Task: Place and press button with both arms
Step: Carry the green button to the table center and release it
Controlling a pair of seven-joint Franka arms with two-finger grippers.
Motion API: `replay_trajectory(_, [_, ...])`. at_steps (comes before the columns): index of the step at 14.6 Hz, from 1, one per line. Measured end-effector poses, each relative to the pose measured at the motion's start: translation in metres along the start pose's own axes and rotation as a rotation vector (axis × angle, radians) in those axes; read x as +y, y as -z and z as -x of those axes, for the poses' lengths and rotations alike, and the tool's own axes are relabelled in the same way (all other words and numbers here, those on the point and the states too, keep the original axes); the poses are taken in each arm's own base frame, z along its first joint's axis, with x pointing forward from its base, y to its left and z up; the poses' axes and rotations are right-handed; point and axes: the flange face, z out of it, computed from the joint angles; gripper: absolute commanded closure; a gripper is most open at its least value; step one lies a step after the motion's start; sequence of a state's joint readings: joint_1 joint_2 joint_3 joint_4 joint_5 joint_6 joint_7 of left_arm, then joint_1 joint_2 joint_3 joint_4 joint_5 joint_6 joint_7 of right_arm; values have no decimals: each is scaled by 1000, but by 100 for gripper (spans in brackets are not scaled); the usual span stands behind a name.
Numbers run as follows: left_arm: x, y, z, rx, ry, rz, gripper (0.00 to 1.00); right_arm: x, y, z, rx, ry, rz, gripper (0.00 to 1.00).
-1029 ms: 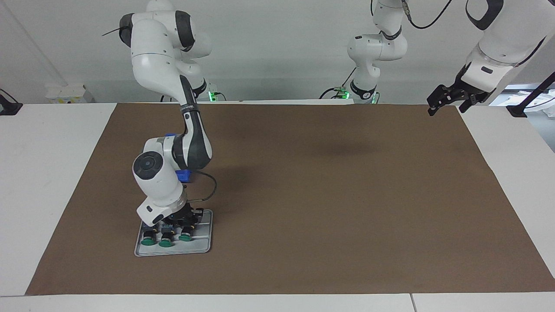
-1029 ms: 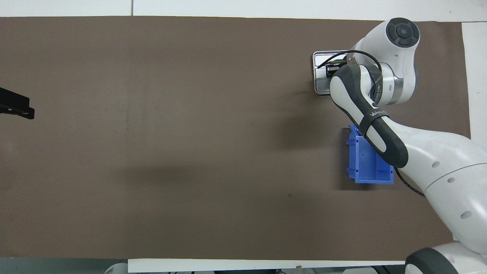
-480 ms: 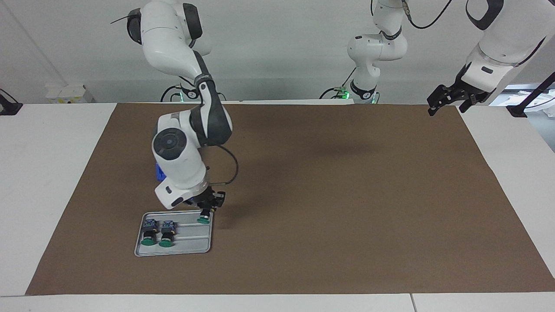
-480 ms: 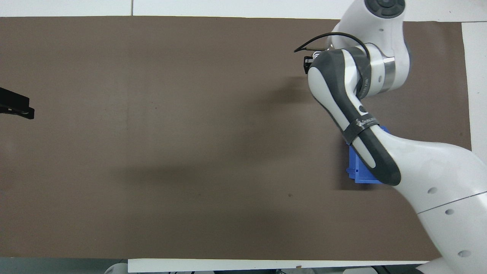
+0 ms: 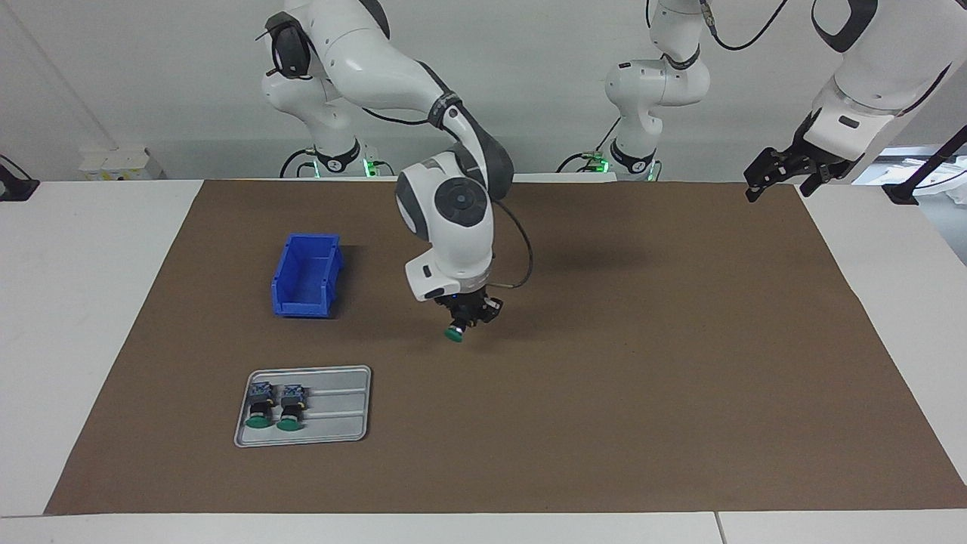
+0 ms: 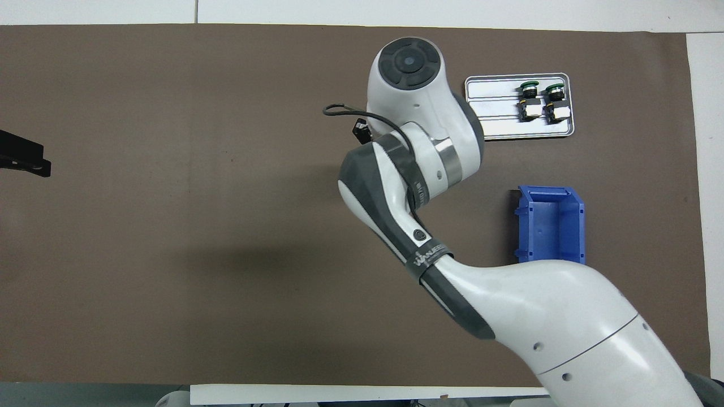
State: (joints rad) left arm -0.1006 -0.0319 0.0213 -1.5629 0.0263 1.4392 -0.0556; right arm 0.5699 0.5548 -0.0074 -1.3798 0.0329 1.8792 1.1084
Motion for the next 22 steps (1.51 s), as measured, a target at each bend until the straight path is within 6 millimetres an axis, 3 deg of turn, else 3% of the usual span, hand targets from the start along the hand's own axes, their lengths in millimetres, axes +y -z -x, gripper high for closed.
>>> replay_trajectory(2, [0,0,0,0,0,0,0,-12,-1,26,1,-143,3,97])
replay_trajectory(7, [-1,-1,0,-2,1,0,0,-26,-16,66,4,-566,2,96])
replay_trajectory(11, [-1,-1,0,-2,2,0,0,-30,-47,81,-8,-842,-46,95])
replay_trajectory(17, [-1,-1,0,-2,2,0,0,-13,-87,89,-44,-934,-70,91])
replay_trajectory(20, [-2,-1,0,-2,3,0,0,-8,-88,91,-43,-939,-67,79])
replay_trajectory(22, [-2,-1,0,-2,3,0,0,-6,-88,92,-44,-938,-69,53])
